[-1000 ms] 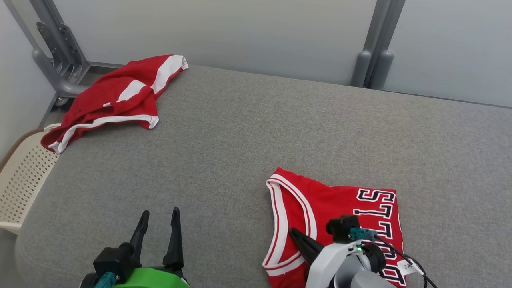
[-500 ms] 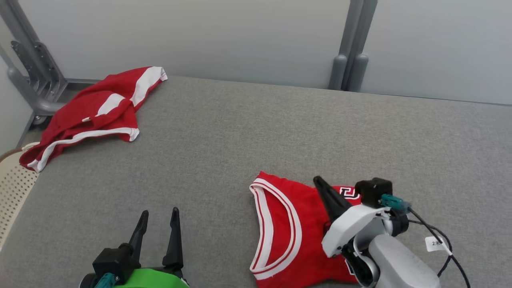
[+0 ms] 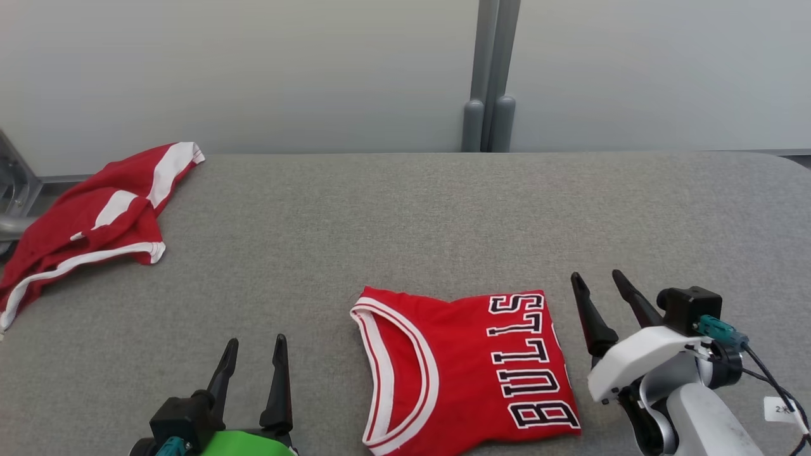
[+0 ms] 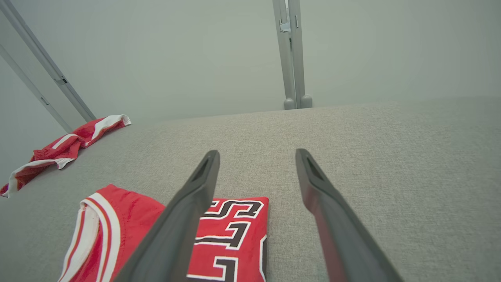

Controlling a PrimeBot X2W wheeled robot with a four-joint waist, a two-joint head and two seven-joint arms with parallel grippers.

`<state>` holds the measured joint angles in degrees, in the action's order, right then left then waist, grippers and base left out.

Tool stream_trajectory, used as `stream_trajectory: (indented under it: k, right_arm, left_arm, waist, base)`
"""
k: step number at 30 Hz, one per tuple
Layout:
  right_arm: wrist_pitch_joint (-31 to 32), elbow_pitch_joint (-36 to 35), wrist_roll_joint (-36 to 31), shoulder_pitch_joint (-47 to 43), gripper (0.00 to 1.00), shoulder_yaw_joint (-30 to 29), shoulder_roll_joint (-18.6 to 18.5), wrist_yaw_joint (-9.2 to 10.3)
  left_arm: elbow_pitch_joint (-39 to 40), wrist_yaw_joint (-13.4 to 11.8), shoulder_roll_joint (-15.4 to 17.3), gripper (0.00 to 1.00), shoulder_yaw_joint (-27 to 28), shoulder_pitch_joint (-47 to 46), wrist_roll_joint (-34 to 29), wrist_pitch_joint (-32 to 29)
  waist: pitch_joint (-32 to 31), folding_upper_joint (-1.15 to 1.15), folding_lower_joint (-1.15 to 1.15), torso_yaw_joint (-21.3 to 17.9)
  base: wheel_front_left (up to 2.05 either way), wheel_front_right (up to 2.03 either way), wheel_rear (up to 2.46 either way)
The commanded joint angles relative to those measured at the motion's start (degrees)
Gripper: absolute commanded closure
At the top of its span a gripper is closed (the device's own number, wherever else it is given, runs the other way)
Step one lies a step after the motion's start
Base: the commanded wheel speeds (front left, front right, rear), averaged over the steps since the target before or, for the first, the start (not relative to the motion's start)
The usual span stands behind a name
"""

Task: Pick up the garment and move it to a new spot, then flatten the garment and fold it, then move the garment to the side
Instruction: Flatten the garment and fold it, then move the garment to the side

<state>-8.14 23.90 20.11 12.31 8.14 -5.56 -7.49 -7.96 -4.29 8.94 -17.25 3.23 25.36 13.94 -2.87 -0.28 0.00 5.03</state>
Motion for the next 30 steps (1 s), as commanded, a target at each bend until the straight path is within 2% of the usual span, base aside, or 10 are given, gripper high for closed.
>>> stream_trajectory:
  k: [1,7,16,30]
  right_arm:
    - [0.7,-1.3,-0.9,-1.4,0.00,-1.0,0.0,0.00]
    - [4.8,-7.6,-4.6,-6.2,0.00,-5.7,0.3,0.00]
    - [12.2,-10.5,-6.7,-8.6,0.00,-5.7,-2.7,0.00]
    - [22.1,-4.8,2.1,-5.8,0.00,-2.1,-5.5,0.00]
  left_arm:
    - [0.1,-0.2,0.4,0.00,-0.1,0.8,0.3,-0.1]
    - [0.5,-0.5,0.7,0.00,-0.4,0.7,0.2,-0.2]
    - [1.0,-0.8,1.4,0.00,-0.6,0.1,0.0,-0.6]
    - [1.2,-1.1,1.6,0.00,-0.7,-0.8,0.3,-0.5]
  waist:
    - [-0.6,0.28,0.00,-1.5]
    - [-0.8,0.28,0.00,-2.8]
    - [-0.1,0.28,0.00,-0.7]
    - [2.1,0.28,0.00,5.3]
  base:
    - [0.00,0.00,0.00]
    - [0.00,0.00,0.00]
    - [0.00,0.00,0.00]
    - [0.00,0.00,0.00]
